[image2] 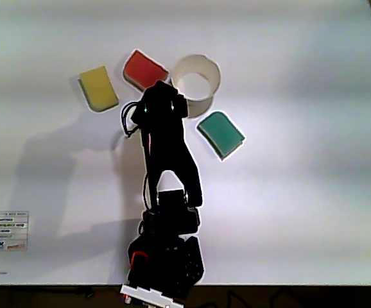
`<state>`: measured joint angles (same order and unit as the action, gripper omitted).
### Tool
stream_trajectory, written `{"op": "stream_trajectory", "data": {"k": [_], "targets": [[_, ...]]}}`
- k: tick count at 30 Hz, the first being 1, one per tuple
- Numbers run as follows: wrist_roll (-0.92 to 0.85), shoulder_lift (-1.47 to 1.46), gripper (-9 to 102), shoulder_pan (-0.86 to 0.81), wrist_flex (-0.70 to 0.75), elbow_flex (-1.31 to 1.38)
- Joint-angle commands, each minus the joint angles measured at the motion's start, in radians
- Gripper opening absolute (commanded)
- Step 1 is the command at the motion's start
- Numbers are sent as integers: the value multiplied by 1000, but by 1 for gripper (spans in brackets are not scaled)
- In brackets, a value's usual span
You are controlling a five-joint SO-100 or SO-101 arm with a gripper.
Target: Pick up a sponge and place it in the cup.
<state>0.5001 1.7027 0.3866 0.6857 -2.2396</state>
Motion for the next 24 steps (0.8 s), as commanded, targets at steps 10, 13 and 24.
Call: {"op": "stream_trajectory", "data": {"k": [10,13,24], "targets": [[63,60,0,-2,6,-15],[64,97,0,-2,49,-12],[192,287,0,52,416,184]]}}
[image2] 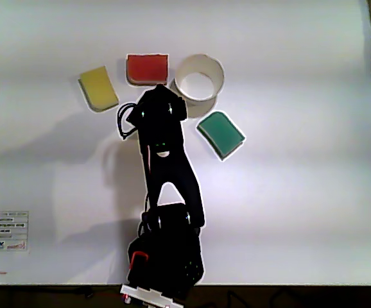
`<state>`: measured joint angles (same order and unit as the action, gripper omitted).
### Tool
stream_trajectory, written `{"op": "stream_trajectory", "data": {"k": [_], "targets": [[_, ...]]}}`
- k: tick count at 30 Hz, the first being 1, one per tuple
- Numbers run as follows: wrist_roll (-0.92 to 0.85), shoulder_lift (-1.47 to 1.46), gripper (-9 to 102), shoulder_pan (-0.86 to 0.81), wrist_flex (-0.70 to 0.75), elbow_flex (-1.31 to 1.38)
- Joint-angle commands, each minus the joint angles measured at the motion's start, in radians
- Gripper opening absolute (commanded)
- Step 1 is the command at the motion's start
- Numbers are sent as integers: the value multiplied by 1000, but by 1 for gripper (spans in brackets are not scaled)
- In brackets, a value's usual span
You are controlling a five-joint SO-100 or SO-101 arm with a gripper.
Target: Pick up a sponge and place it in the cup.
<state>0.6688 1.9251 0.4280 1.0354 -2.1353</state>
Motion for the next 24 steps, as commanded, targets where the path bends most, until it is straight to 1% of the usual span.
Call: {"op": "stream_trajectory", "data": {"k": [1,6,12,20,24], "targets": [[32,77,0,11,92,106],[14,94,0,-20,207,255],[-57,71,0,-106,284,400],[-129,2,0,-238,287,495],[-137,-80,0,-284,259,546]]}}
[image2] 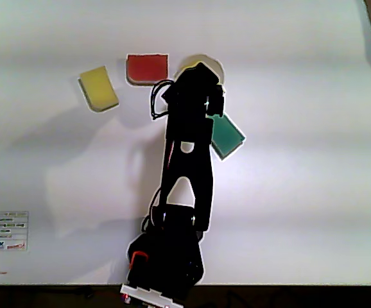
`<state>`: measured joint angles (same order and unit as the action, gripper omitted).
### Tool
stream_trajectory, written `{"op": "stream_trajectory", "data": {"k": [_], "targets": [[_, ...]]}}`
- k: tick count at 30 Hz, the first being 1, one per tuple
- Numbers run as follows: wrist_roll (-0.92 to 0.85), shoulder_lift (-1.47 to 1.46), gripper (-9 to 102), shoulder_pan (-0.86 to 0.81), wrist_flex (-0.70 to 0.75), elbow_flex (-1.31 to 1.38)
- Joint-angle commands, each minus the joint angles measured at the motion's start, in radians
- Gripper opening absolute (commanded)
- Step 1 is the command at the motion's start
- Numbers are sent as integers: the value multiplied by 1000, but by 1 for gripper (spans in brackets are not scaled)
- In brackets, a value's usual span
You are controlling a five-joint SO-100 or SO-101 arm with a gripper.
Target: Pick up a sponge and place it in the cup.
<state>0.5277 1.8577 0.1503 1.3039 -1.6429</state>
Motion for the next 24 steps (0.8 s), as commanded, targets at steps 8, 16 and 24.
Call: {"op": "stream_trajectory", "data": {"k": [8,16,24], "targets": [[40,-245,0,-8,-55,236],[44,-281,0,9,-80,247],[15,-229,0,5,-84,169]]}}
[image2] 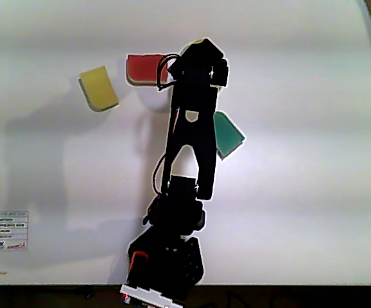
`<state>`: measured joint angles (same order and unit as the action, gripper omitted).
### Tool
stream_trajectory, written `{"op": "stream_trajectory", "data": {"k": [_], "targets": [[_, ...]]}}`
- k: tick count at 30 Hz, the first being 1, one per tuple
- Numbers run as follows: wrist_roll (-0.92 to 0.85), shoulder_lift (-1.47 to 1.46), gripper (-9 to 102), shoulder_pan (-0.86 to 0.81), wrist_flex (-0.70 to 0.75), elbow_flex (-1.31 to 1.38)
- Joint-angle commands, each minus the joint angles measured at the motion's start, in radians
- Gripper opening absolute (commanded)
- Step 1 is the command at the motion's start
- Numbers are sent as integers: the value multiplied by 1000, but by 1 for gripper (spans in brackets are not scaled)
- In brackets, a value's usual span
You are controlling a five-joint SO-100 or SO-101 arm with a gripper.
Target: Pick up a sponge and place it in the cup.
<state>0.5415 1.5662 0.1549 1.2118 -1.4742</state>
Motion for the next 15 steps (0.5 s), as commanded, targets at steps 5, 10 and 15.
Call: {"op": "stream_trajectory", "data": {"k": [5,10,15], "targets": [[-11,71,1,-14,-2,-18],[-55,100,20,-37,-21,-61],[-106,126,29,-60,-34,-98]]}}
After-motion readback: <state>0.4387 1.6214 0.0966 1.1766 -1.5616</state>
